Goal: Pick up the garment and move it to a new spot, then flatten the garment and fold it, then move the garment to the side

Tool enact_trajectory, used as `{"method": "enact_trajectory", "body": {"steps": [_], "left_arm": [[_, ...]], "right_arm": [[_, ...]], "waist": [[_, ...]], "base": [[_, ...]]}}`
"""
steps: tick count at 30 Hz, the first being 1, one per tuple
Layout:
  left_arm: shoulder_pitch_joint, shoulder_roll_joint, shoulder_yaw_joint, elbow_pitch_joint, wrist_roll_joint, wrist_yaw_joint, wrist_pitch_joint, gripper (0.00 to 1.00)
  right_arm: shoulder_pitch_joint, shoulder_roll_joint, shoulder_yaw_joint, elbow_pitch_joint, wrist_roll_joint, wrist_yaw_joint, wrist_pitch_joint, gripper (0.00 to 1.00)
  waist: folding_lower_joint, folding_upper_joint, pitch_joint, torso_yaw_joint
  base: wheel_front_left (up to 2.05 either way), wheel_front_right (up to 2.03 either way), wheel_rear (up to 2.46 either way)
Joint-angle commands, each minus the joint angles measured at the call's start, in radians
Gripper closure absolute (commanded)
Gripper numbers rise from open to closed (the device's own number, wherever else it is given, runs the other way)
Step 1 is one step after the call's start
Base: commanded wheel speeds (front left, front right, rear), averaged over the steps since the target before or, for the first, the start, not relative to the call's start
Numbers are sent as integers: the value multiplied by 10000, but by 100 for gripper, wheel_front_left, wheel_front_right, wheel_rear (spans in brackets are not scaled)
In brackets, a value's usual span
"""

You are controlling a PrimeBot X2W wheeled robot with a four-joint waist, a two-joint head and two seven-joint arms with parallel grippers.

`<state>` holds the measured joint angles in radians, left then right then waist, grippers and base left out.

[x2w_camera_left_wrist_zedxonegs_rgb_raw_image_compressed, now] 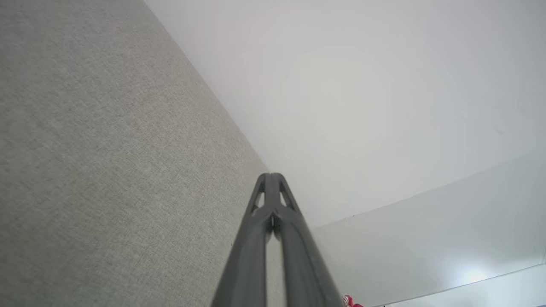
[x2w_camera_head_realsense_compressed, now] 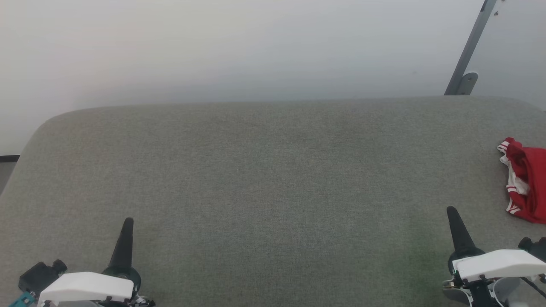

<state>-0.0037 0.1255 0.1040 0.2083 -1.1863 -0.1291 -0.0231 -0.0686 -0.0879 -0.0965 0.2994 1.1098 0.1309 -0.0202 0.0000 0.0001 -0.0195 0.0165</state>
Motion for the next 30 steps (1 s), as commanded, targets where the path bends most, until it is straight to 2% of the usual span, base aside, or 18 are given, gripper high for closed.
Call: {"method": "enact_trajectory", "body": {"steps": [1, 30], "left_arm": [[-223, 47, 65, -49, -210, -14, 81, 100], [-722, -394, 100, 171, -2367, -21, 789, 100]], "right_arm": [[-244, 20, -17, -139, 244, 2, 69, 100], [-359, 214, -113, -371, 2807, 0, 763, 100]], "waist": [[0, -1, 3, -2], [0, -1, 107, -78]], "base": [[0, 0, 0], [0, 0, 0]]}}
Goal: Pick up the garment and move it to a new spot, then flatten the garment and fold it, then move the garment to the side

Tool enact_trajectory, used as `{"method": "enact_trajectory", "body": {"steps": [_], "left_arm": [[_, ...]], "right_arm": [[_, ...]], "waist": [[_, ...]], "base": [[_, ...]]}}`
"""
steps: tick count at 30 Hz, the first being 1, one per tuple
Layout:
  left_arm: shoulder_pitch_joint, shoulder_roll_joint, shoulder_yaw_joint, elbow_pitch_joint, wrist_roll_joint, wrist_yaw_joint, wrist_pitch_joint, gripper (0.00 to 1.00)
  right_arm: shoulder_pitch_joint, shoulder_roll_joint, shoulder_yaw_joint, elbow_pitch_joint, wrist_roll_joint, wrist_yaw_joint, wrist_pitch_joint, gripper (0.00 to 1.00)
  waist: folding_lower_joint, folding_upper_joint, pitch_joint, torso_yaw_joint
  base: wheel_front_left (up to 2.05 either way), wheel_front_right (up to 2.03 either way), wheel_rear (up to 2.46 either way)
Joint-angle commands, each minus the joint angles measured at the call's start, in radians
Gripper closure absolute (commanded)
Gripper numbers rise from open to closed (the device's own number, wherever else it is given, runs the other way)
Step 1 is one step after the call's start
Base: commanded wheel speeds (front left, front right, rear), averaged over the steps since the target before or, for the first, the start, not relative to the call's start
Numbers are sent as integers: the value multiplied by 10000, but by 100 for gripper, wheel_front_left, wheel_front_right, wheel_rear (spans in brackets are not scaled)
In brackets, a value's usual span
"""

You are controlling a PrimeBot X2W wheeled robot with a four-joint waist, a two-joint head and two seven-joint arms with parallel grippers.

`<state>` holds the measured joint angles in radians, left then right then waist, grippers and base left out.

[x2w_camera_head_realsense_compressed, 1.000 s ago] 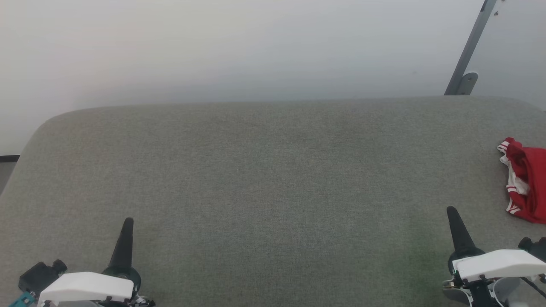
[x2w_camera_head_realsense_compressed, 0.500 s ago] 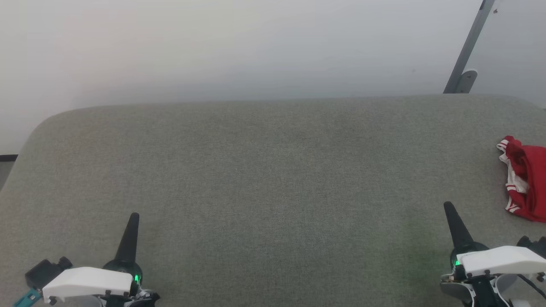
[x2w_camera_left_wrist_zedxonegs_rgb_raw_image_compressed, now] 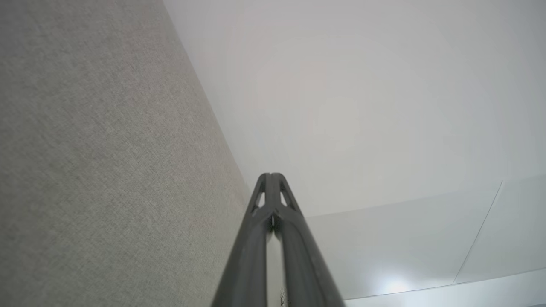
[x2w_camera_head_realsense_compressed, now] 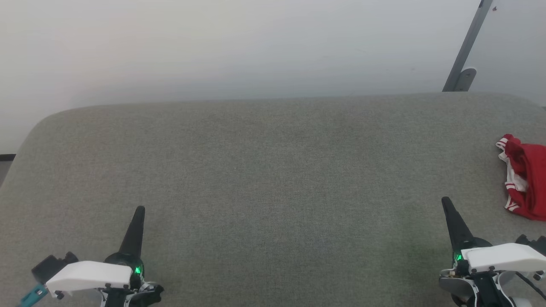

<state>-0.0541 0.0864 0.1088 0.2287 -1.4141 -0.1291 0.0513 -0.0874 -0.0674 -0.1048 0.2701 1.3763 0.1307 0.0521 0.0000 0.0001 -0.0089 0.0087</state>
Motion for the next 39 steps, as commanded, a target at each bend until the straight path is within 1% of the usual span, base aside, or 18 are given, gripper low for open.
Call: {"method": "enact_trajectory", "body": {"steps": [1, 33, 39], "left_arm": [[-226, -16, 53, -24, -154, -21, 69, 100], [-609, -397, 77, 178, -2019, -28, 670, 100], [-611, -387, 74, 169, -1994, -28, 659, 100]], "right_arm": [[-176, 14, -36, -87, 221, 2, 67, 100], [-249, 203, -109, -288, 2429, 0, 659, 100], [-245, 198, -106, -277, 2382, 0, 655, 100]], "waist": [[0, -1, 5, -3], [0, -1, 120, -87], [0, -1, 120, -87]], "base": [[0, 0, 0], [0, 0, 0], [0, 0, 0]]}}
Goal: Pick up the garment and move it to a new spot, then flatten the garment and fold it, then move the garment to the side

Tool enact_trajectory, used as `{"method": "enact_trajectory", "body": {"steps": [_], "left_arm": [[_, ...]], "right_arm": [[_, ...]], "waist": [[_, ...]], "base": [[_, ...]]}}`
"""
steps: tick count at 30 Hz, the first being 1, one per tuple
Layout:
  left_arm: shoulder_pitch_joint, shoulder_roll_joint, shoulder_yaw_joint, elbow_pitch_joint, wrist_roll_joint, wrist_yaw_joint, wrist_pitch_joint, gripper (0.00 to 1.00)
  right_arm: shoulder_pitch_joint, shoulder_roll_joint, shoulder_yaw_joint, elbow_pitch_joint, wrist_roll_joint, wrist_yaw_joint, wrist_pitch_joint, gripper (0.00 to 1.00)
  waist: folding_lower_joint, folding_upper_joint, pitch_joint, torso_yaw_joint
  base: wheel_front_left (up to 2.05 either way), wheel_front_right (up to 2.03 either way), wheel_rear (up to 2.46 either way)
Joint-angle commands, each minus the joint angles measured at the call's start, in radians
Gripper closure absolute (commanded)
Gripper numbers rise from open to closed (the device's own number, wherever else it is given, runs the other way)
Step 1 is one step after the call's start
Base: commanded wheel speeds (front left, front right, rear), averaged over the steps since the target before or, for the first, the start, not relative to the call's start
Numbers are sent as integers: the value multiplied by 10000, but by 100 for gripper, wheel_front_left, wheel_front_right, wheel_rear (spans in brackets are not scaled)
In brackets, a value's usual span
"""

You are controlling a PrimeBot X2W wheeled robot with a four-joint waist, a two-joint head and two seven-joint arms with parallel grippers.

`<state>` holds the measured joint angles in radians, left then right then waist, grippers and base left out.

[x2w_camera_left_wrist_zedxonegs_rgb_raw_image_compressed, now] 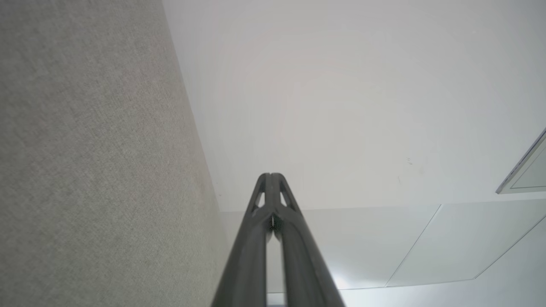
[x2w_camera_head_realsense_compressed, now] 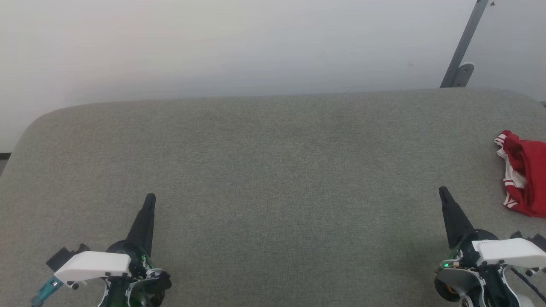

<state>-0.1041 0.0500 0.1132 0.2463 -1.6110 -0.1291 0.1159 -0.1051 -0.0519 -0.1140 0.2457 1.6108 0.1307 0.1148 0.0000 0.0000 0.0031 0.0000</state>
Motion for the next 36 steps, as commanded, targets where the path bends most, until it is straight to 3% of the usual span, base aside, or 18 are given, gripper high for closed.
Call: {"method": "enact_trajectory", "body": {"steps": [1, 36], "left_arm": [[-111, -24, 29, -7, -25, -28, 13, 100], [-111, -23, 23, -9, -31, -28, 8, 100]], "right_arm": [[-67, 43, -12, -33, 37, 0, 28, 100], [-61, 41, -10, -32, 39, 0, 25, 100]], "waist": [[0, 0, 0, 0], [0, 0, 0, 0]], "base": [[0, 0, 0], [0, 0, 0]]}}
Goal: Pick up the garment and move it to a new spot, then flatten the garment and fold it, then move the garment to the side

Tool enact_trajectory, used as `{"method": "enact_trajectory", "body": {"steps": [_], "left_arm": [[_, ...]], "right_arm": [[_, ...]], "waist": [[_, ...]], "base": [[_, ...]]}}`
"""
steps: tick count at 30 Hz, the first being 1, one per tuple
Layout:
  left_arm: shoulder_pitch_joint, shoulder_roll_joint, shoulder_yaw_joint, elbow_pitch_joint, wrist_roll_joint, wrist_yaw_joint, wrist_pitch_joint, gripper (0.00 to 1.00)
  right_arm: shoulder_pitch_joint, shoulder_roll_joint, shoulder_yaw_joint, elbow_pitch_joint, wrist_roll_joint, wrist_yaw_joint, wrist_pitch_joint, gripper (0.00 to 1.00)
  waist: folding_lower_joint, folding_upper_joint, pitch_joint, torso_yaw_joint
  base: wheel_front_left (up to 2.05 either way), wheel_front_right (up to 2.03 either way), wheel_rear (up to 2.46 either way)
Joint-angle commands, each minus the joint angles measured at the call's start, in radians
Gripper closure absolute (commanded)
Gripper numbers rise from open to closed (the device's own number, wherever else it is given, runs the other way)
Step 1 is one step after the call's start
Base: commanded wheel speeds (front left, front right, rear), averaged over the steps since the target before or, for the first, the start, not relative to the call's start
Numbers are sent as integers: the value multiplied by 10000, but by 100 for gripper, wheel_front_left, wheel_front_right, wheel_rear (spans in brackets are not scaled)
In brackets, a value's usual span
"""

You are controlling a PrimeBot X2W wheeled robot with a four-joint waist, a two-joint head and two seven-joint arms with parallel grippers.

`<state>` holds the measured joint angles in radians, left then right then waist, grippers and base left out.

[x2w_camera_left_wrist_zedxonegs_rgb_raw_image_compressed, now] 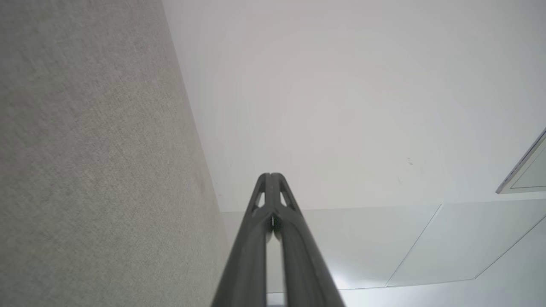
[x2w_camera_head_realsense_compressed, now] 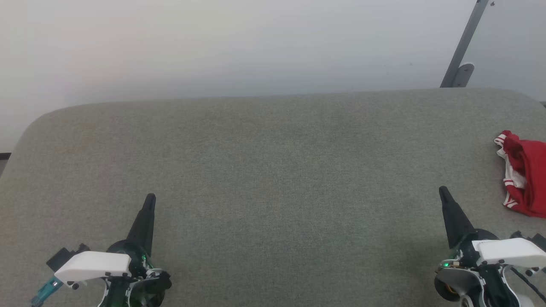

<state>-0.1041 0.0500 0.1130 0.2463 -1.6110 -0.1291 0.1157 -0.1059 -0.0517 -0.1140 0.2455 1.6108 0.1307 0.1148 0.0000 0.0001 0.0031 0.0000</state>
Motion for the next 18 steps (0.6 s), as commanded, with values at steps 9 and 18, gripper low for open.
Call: {"method": "enact_trajectory", "body": {"steps": [9, 18], "left_arm": [[-110, -23, 24, -9, -32, -29, 9, 100], [-110, -23, 23, -9, -33, -29, 8, 100]], "right_arm": [[-53, 40, -10, -30, 39, 0, 25, 100], [-53, 40, -8, -30, 40, 0, 24, 100]], "waist": [[0, -1, 0, 0], [0, -1, 0, 0]], "base": [[0, 0, 0], [0, 0, 0]]}}
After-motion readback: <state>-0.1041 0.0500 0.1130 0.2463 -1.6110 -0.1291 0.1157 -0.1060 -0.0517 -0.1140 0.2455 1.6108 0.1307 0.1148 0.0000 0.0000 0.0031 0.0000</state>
